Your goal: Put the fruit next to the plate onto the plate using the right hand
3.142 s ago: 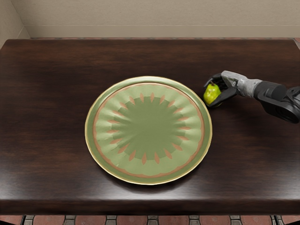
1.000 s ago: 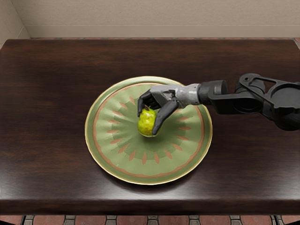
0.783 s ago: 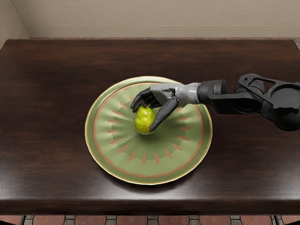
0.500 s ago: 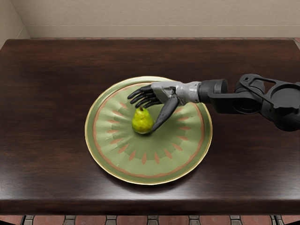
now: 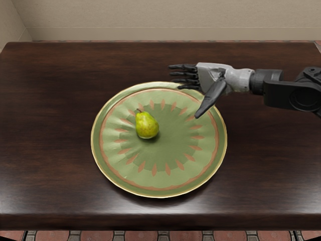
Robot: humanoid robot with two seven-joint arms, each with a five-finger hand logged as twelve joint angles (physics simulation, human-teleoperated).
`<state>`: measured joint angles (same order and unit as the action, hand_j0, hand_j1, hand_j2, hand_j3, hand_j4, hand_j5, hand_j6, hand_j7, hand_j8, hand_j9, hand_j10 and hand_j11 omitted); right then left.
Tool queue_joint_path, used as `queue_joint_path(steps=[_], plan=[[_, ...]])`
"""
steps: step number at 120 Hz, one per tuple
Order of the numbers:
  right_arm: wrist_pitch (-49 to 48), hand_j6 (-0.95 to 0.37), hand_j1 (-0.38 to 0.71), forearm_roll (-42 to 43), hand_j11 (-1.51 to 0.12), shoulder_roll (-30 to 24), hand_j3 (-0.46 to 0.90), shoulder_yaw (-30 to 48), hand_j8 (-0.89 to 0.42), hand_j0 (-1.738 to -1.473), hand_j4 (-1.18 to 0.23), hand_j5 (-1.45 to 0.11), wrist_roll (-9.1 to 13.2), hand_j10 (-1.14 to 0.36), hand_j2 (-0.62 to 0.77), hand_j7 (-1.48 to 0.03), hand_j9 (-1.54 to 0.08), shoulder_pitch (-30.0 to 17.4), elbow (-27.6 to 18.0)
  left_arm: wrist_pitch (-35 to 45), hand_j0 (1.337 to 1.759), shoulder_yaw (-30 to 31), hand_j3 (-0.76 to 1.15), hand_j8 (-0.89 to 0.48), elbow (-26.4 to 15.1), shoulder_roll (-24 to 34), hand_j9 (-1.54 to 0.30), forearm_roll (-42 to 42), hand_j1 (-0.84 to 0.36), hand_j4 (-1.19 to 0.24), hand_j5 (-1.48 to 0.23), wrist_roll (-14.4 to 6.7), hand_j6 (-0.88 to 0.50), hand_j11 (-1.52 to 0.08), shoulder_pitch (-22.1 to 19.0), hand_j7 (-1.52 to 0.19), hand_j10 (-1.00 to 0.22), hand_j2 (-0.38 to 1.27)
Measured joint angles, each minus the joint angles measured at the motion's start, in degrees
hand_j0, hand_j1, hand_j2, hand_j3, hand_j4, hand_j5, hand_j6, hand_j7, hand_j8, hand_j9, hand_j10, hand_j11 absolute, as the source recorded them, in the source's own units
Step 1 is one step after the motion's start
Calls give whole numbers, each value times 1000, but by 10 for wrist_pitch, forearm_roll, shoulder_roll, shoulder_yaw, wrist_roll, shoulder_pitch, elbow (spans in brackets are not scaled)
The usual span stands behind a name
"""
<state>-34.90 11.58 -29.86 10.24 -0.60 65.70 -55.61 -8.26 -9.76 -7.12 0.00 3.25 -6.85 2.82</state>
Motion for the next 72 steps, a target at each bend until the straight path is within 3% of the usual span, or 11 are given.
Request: queue_joint_path(steps=[72], plan=[[-1, -1, -349, -54, -2, -136, 0, -1, -1, -1658, -1, -2, 0, -1, 2, -2, -2, -36, -28, 0, 1658, 0, 0, -1, 0, 0, -1, 0, 348, -1, -1, 0, -1, -1, 0, -1, -1, 0]])
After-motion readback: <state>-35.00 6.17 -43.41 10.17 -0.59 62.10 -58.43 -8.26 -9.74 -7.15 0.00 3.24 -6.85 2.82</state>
